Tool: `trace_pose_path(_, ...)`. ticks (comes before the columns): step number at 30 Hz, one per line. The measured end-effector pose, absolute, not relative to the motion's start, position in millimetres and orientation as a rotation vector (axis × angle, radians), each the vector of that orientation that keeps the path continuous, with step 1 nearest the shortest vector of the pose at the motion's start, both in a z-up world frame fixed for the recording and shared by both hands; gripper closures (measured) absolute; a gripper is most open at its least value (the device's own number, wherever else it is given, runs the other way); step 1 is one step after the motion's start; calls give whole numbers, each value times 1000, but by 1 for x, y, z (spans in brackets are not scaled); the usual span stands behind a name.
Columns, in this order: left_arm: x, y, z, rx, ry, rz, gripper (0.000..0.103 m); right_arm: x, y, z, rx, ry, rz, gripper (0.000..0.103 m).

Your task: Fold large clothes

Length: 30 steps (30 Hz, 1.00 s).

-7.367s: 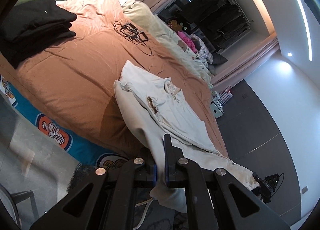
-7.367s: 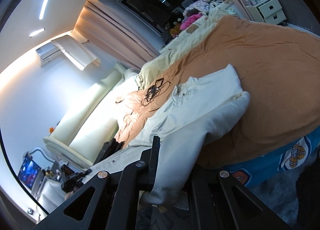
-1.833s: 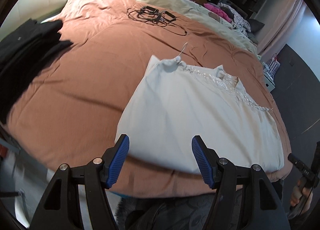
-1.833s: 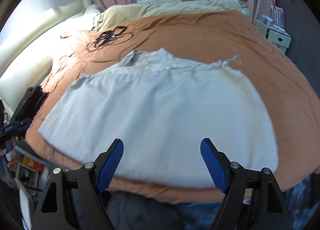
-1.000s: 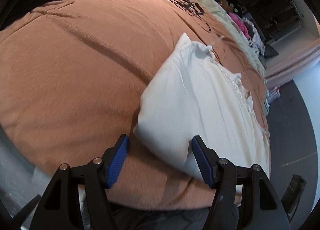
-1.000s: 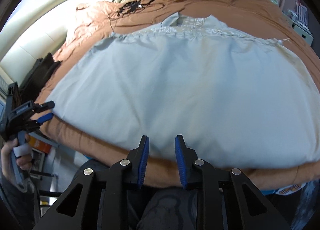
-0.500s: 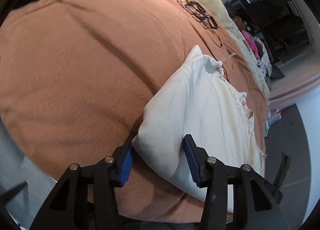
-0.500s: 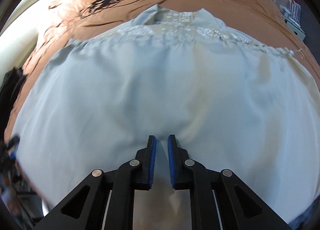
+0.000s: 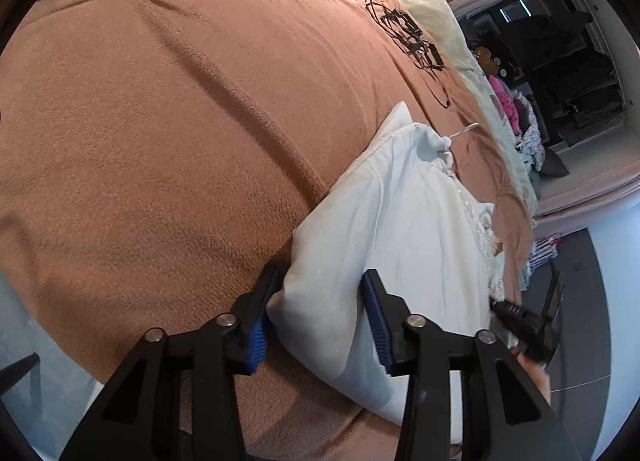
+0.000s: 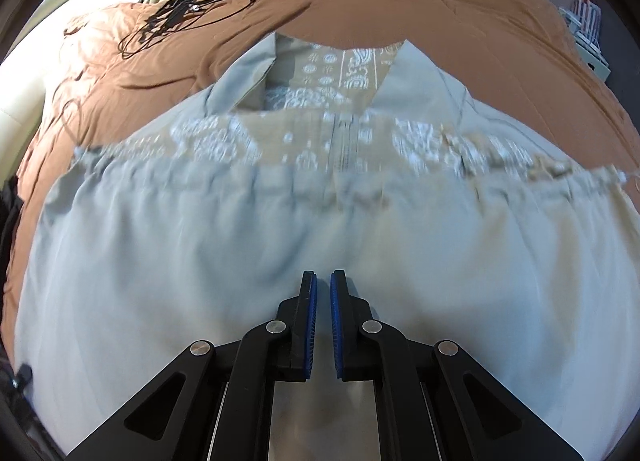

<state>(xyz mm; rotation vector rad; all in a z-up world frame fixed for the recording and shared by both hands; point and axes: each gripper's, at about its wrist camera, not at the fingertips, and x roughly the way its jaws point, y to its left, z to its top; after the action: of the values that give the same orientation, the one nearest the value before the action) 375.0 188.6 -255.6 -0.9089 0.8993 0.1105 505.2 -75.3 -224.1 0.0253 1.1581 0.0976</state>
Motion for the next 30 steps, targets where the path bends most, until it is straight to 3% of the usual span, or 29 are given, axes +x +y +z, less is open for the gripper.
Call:
trace_pose_path(3,376,188,-252,-922,910,106,80,524,-74,-224,-8,1138,109,97)
trace_pose_path(7,374,187,-244,-921,891,102,82,526,-77,-207,-2,1143,140,96)
trace_pose_path(8,375,186,-242,-920,889,103,83,518,-78,-200,4,1130,155,89)
trace_pose_path(9,374,186,-238,-928,882,100,84,510,-79,-193,7,1124,168,72)
trace_pose_path(11,374,185,-232,-936,869,90,84,493,-82,-184,21,1120,190,49)
trace_pose_path(12,375,184,-226,-935,855,77,85,482,-85,-179,35,1114,200,48)
trace_pose_path(19,381,171,-184,-914,780,-26,86,402,-89,-163,48,1085,262,51)
trace_pose_path(21,384,165,-171,-905,762,-62,86,385,-89,-162,63,1075,280,66)
trace_pose_path(24,388,152,-148,-878,736,-114,87,358,-95,-158,103,1055,293,77)
trace_pose_path(30,399,124,-106,-825,703,-203,87,307,-105,-162,171,1028,325,83)
